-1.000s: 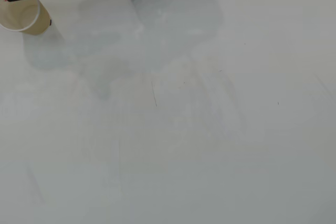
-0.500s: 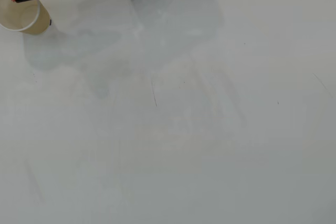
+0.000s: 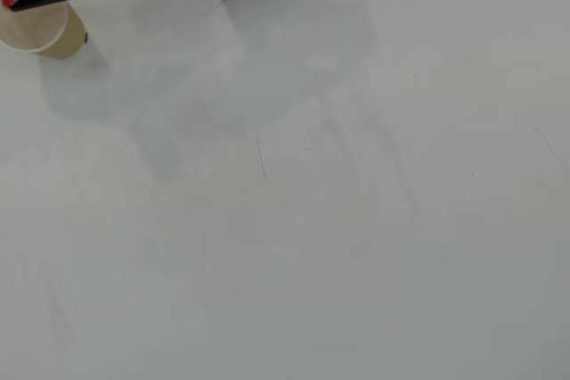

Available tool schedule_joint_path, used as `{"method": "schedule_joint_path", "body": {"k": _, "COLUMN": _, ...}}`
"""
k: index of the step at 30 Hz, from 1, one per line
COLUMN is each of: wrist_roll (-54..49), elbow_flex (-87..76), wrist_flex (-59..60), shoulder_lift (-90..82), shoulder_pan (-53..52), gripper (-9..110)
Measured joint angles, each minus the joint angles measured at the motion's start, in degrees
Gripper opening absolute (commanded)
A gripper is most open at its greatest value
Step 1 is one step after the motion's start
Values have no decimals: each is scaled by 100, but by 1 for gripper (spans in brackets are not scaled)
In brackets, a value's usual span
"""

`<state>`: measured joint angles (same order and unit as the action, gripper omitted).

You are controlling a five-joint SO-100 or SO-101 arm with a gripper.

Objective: Pick up the cube and drop it in the cup.

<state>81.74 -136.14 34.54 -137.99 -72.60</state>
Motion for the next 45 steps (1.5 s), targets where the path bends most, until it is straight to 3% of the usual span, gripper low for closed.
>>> {"method": "schedule_joint_path", "body": {"k": 35, "wrist_roll": 18, "elbow_flex": 272, "wrist_flex": -176, "shoulder_lift": 721, "shoulder_pan": 114, "gripper": 0}}
{"method": "schedule_joint_path", "body": {"k": 45, "wrist_roll": 18, "elbow_flex": 272, "wrist_flex": 272, "shoulder_lift": 721, "shoulder_pan": 167, "gripper": 0}}
